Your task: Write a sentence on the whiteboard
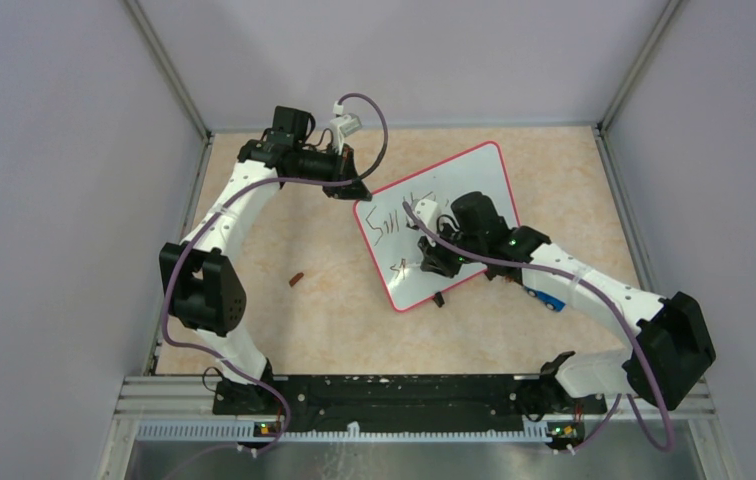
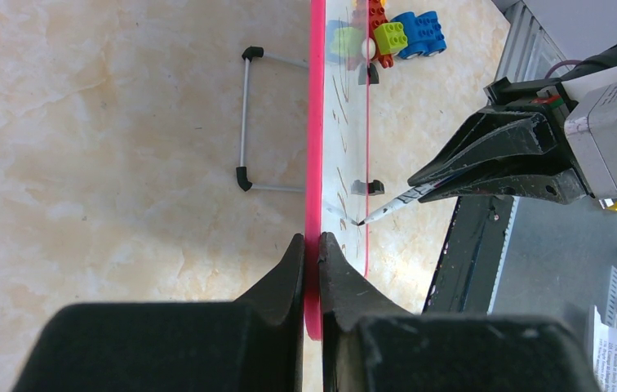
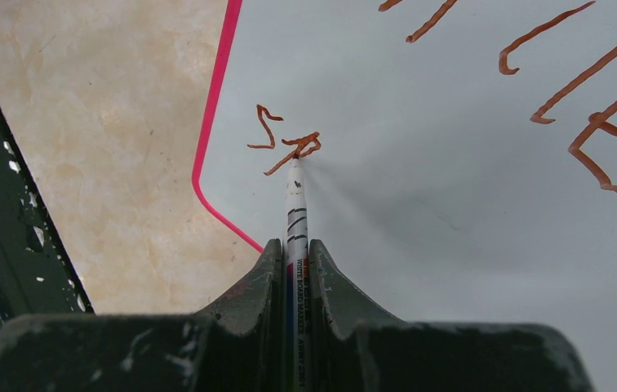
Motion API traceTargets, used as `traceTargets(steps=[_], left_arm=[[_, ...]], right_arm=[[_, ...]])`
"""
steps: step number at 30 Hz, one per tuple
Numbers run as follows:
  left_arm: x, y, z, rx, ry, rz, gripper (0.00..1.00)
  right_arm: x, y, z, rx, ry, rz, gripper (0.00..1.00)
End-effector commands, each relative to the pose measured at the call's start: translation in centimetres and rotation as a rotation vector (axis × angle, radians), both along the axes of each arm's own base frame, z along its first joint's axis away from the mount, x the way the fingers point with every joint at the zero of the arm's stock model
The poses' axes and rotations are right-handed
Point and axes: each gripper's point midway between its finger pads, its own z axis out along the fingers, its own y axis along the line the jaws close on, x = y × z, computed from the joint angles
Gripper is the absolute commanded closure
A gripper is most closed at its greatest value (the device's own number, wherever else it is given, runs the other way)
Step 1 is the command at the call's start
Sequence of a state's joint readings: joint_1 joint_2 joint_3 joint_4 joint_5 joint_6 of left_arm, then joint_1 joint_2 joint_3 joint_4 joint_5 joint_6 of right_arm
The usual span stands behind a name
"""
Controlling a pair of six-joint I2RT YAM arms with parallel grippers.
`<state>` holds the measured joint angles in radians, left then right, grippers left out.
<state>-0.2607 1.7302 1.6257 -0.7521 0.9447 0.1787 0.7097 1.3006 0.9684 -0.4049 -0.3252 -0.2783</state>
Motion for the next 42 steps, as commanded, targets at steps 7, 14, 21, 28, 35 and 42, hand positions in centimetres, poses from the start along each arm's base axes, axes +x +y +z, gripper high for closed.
traceTargets(steps=[7, 14, 21, 28, 35, 42], left_arm=[[-1.4, -0.4, -1.3, 0.03, 0.053, -0.016, 1.0], [-1.4, -0.4, -1.4, 0.03, 0.054, -0.018, 1.0], [-1.5, -0.4, -1.5, 0.029, 0.059, -0.019, 1.0], [-1.5, -0.4, -1.4, 0.028, 0.059, -0.019, 1.0], [-1.5, -0.3, -1.4, 0.03, 0.059, -0.017, 1.0], [-1.5, -0.3, -1.5, 0.032, 0.055, -0.018, 1.0]], right_arm=[[-0.5, 0.5, 2.7, 0.077, -0.033, 0.018, 1.0], [-0.6, -0.3, 2.8, 0.08, -0.019, 0.008, 1.0], [0.5, -0.4, 3.2, 0.079, -0.045, -0.02, 1.0], [0.9, -0.2, 3.3, 0.08, -0.051, -0.026, 1.0], [1.8, -0.4, 2.5, 0.051, -0.063, -0.054, 1.0], [2.4, -0.2, 2.2, 0.049, -0.072, -0.065, 1.0]])
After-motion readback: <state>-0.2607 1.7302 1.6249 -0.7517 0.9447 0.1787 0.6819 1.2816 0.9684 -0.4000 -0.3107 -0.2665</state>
